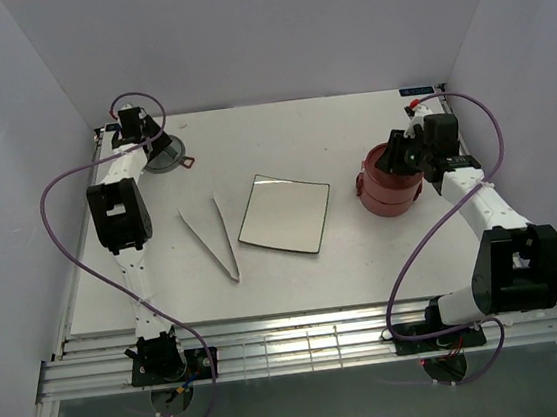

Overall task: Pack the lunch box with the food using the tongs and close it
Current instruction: Pick up the box lid from the center of the board, then adjust the packing box at the center of the board.

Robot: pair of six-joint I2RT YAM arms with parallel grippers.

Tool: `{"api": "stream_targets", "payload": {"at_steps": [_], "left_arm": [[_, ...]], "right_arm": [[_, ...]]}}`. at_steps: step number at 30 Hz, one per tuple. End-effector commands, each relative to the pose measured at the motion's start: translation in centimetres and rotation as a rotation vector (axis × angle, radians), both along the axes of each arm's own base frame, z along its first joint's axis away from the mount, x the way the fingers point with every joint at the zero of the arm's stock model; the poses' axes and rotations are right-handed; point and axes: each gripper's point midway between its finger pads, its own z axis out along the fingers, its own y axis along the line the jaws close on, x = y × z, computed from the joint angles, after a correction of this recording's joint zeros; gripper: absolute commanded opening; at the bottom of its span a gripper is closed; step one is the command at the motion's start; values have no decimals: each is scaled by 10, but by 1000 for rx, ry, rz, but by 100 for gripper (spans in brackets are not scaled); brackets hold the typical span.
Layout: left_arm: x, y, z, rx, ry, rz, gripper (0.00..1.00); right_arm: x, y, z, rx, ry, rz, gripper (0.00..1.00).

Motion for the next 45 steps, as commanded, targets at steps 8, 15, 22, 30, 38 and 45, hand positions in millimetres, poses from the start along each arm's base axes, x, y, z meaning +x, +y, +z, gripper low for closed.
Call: {"api": "stream_targets", "payload": {"at_steps": [8, 15, 22, 30, 38, 45], "left_arm": [[3, -29, 25, -56, -73, -218, 15], [-33, -96, 139, -106, -319, -623, 0], [-128, -266, 222, -26, -481, -1167, 0], [-226, -398, 275, -76, -667, -1556, 0], [-277, -473, 273, -132, -727, -1762, 0], [-272, -478, 251, -82, -718, -1797, 0]], "right_arm": [[7, -1, 11, -16, -43, 14, 41], [10, 12, 37, 21, -102, 75, 41], [6, 41, 77, 41, -197, 273, 56], [-19, -27, 81, -78, -233, -174, 63], [-27, -97, 38, -81, -71, -386, 67], [-23, -93, 11, -15, -17, -307, 65]]}}
